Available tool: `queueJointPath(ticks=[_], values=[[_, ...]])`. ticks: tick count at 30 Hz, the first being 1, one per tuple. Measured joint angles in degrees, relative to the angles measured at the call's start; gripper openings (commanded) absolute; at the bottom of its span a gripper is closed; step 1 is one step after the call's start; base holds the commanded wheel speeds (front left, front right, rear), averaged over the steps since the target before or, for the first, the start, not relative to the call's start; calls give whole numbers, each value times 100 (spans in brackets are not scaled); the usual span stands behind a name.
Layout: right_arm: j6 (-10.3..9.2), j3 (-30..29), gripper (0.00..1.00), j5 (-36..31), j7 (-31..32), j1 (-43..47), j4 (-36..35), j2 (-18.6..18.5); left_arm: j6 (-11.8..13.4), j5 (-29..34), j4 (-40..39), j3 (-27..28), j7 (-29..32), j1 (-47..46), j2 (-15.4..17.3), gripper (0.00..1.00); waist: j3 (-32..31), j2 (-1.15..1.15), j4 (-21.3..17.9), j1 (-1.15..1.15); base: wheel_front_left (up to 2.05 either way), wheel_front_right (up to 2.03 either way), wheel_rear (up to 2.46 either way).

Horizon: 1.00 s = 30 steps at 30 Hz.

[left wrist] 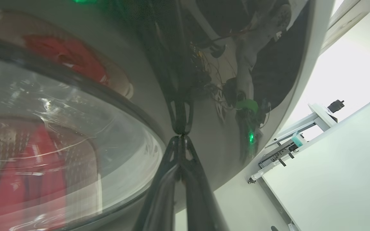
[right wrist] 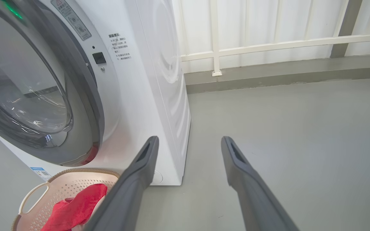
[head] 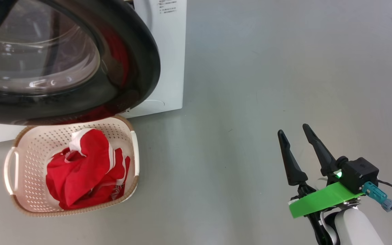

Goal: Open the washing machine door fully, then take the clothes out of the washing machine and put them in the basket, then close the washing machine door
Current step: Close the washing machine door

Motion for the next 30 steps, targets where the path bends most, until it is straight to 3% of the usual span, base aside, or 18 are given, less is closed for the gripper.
queueJointPath(ticks=[1, 3, 5, 9, 10, 11, 12, 13, 30], values=[[0, -7, 100, 0, 0, 0, -1, 0, 0, -51, -20, -24, 4, 2, 7, 0, -5, 0, 15, 0, 0, 0, 0], [0, -10, 100, -1, 0, 0, -1, 1, 0, -134, -92, -100, 59, 29, 33, 21, -24, 0, 49, 0, 0, 0, 0], [0, -12, 100, -1, 0, 1, 1, 2, 0, -145, -178, -152, 59, 88, 79, 25, -45, 0, 85, 0, 0, 0, 0], [0, -27, 100, -3, 0, 2, 3, 3, 0, -199, -410, -218, -64, 454, 183, 46, -99, 0, 164, 0, 0, 0, 0], [0, -31, 100, -5, 0, 3, 5, 4, 0, -216, -453, -234, -134, 570, 185, 60, -117, 0, 186, 0, 0, 0, 0], [0, -34, 100, -14, 0, 4, 7, 3, 0, -250, -491, -256, -201, 680, 185, 82, -134, 0, 208, 1, 0, 0, 0], [0, -34, 100, -18, 0, 6, 11, 4, 0, -280, -544, -276, -253, 797, 193, 96, -155, 0, 228, 0, 0, 0, 0], [0, -34, 100, -18, 0, 10, 14, 5, 0, -293, -598, -289, -319, 923, 200, 100, -181, 0, 246, 0, 0, 0, 0], [0, -37, 100, -122, 0, 191, 133, 0, 0, -104, -1007, -719, -1993, 3037, 354, 100, -511, 0, 610, 0, 0, 0, 0]])
